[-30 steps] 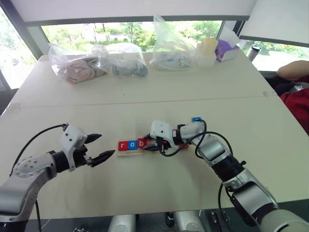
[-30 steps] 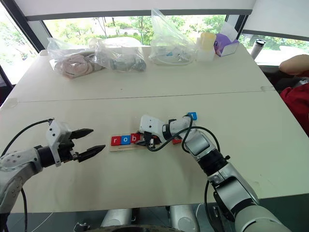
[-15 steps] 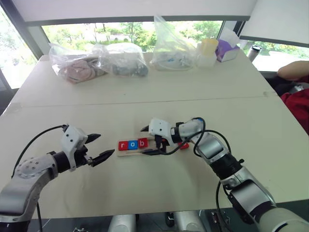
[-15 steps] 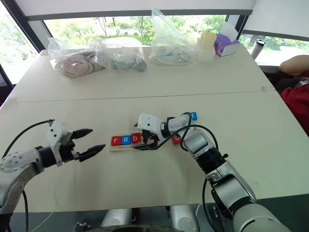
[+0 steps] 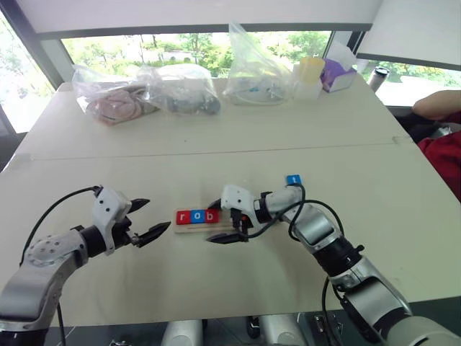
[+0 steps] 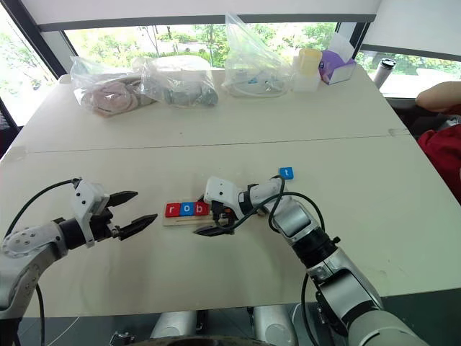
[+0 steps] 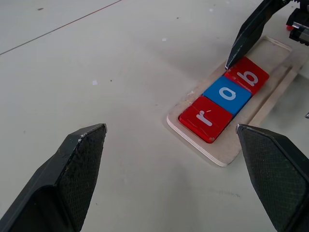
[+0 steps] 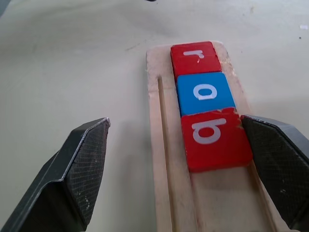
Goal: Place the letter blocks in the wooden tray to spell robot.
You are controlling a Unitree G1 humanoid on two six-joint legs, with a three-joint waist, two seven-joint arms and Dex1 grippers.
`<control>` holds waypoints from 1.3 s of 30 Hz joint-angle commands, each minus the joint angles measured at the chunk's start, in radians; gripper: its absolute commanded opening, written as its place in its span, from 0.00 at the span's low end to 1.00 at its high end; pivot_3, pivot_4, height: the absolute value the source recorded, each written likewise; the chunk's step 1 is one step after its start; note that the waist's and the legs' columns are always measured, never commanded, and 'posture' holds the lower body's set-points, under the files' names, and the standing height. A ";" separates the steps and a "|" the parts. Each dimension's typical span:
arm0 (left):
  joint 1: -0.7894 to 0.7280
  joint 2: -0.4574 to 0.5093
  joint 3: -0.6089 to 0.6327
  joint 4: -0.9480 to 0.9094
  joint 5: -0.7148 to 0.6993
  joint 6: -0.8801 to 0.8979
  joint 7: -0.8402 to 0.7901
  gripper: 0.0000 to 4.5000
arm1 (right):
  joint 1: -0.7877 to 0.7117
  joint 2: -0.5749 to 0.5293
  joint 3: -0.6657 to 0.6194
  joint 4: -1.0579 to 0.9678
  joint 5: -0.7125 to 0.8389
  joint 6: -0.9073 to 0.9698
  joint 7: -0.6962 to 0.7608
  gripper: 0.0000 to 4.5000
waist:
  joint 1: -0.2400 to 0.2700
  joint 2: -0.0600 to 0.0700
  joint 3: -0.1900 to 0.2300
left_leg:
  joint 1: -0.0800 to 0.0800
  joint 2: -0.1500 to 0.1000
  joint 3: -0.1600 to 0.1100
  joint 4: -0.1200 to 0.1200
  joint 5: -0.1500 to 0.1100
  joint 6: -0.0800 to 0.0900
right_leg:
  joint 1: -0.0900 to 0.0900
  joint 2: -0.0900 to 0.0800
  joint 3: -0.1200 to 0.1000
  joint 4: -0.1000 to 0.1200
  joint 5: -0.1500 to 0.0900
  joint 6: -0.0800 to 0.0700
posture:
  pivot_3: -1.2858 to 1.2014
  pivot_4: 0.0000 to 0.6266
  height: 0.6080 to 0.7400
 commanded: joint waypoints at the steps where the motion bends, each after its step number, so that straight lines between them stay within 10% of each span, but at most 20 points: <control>1: -0.008 0.001 0.007 -0.016 0.000 -0.015 0.004 1.00 | -0.048 0.011 -0.084 -0.056 0.012 -0.005 -0.077 0.99 | 0.000 0.000 0.000 | 0.000 0.000 0.000 0.000 0.000 0.000 | 0.000 0.000 0.000 0.000 0.000 0.000 | 0.52 0.24 1.00; 18: -0.080 -0.027 -0.063 -0.085 -0.072 0.062 0.013 1.00 | 0.419 0.077 -0.397 -0.800 0.011 0.726 -0.687 0.99 | 0.000 -0.001 -0.001 | 0.000 0.000 -0.001 0.000 0.000 0.000 | 0.000 0.000 0.001 0.000 -0.003 0.002 | 0.52 0.24 1.00; 34: -0.150 -0.044 -0.117 0.025 -0.029 0.015 -0.010 1.00 | 0.515 0.094 -0.385 -0.852 0.081 0.871 -0.793 0.99 | 0.000 -0.001 -0.001 | -0.001 0.000 0.000 0.000 0.000 0.000 | 0.000 0.000 0.000 0.000 -0.003 0.003 | 0.52 0.24 1.00; 39: -0.154 -0.048 -0.113 0.044 -0.017 0.001 -0.015 1.00 | 0.504 0.070 -0.372 -0.835 0.100 0.864 -0.792 0.44 | -0.001 -0.001 -0.001 | -0.001 0.000 0.000 0.000 0.000 0.000 | 0.000 0.000 0.000 0.000 -0.004 0.003 | 0.52 0.24 1.00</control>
